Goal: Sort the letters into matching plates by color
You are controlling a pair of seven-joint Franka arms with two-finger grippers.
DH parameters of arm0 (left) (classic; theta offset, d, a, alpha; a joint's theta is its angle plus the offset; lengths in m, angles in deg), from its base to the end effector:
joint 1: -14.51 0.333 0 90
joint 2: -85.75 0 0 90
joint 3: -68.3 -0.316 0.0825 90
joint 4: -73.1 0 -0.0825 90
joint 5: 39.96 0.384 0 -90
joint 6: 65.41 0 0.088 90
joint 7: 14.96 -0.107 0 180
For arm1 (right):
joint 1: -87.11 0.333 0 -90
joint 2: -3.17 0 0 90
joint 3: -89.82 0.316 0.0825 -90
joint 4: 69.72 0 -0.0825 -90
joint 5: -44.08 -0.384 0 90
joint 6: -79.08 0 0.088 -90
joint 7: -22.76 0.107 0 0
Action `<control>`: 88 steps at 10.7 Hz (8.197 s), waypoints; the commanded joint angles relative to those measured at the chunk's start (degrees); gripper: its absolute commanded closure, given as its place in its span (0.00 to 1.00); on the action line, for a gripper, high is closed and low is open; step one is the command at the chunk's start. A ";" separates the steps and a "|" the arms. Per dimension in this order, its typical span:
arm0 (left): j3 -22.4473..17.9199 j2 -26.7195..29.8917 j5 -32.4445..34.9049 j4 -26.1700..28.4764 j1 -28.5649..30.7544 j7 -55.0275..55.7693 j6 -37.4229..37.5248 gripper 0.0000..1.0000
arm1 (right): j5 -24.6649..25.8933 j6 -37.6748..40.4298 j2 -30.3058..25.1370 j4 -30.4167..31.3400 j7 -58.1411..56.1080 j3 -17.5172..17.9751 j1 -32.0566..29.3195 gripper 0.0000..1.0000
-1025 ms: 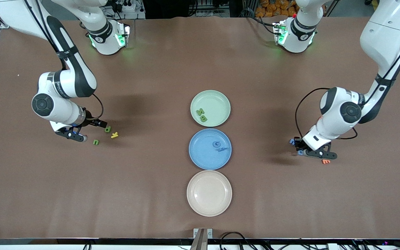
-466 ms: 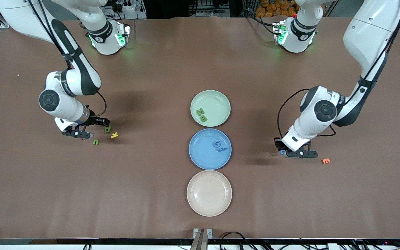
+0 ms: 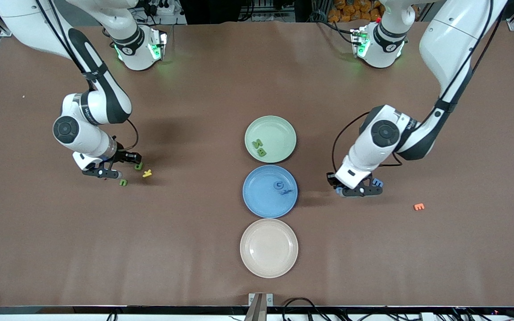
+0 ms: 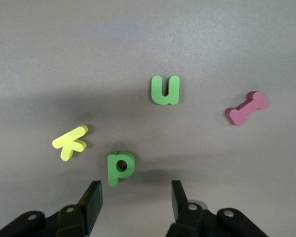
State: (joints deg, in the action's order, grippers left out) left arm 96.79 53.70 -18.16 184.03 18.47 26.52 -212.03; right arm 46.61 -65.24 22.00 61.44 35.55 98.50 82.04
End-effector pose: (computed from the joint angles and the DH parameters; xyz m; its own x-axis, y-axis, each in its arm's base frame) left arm 0.5831 -0.2533 0.2385 0.9900 0.0803 0.1156 0.0681 -0.9920 0.1061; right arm 0.5199 0.0355 0.2010 0.9870 -0.1276 -0.0974 -0.1287 -0.9917 -0.0050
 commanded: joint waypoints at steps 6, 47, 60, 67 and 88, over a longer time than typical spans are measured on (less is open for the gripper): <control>-0.54 -6.79 0.53 -10.99 -12.30 17.67 1.07 1.00 | 0.46 -3.69 2.26 0.06 -0.75 0.37 0.14 0.37; -4.06 -1.26 6.32 6.75 12.30 35.52 -1.31 0.00 | -6.22 15.82 3.67 -16.20 34.12 11.18 6.55 0.91; -3.97 -1.88 9.40 6.05 11.51 36.75 -1.22 1.00 | -6.30 10.47 5.77 -21.47 60.84 13.03 21.84 0.95; -3.36 -1.53 8.00 2.54 7.21 37.10 -0.69 1.00 | -3.94 8.87 14.56 -30.61 72.54 12.33 29.14 0.95; -3.53 -7.50 0.97 -17.22 -15.73 45.18 -1.13 1.00 | 0.62 8.85 18.97 -37.21 83.10 15.39 32.06 0.11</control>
State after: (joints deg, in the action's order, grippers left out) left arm 93.50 47.75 -16.33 170.81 4.90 70.91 -213.18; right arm 43.49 -60.26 42.71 24.55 117.25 110.49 117.82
